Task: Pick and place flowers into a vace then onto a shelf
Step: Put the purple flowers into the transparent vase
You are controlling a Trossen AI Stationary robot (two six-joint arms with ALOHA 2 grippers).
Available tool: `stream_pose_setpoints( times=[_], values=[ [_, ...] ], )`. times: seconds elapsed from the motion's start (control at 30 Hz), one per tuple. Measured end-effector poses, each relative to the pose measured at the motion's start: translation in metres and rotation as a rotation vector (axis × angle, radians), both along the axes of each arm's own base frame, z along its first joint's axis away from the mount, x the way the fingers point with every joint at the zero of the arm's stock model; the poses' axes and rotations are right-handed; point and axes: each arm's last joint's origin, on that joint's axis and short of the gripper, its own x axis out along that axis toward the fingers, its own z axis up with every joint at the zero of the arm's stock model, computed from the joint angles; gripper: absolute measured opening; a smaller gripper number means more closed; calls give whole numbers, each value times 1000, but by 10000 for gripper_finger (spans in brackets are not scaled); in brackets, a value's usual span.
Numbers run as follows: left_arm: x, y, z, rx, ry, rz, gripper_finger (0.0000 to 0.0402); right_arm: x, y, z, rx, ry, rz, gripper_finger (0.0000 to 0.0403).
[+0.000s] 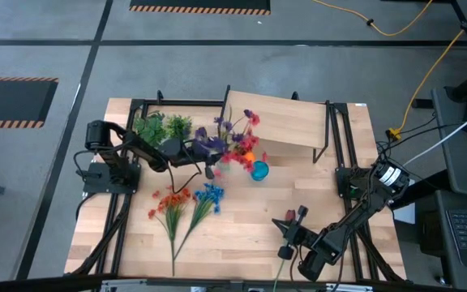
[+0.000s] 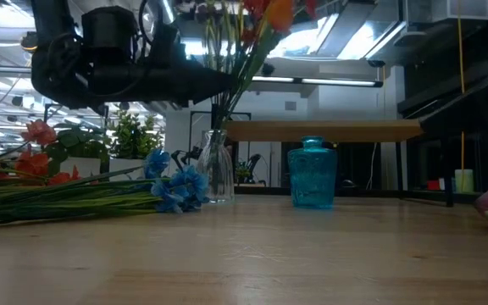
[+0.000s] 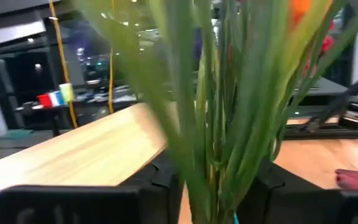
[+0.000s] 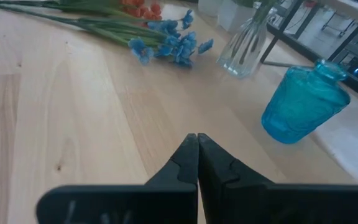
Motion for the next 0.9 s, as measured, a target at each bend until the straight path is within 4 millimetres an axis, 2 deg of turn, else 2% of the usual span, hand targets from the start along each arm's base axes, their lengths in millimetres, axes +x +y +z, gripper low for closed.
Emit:
stream_pose_setpoints(
  times=[0.27, 0.47, 0.67, 0.9],
  values=[
    [-1, -2, 6, -4, -20, 30, 142, 0, 1, 0, 12, 0, 2, 0],
    [-19, -5, 13, -5, -36, 35, 145, 1, 2, 0, 23, -6, 4, 0],
    [-39, -15, 14, -19, 21, 48, 146, 1, 2, 0, 24, 0, 7, 0],
    [-48, -27, 20, -11, 86, 83, 147, 1, 2, 0, 23, 1, 8, 0]
  ],
)
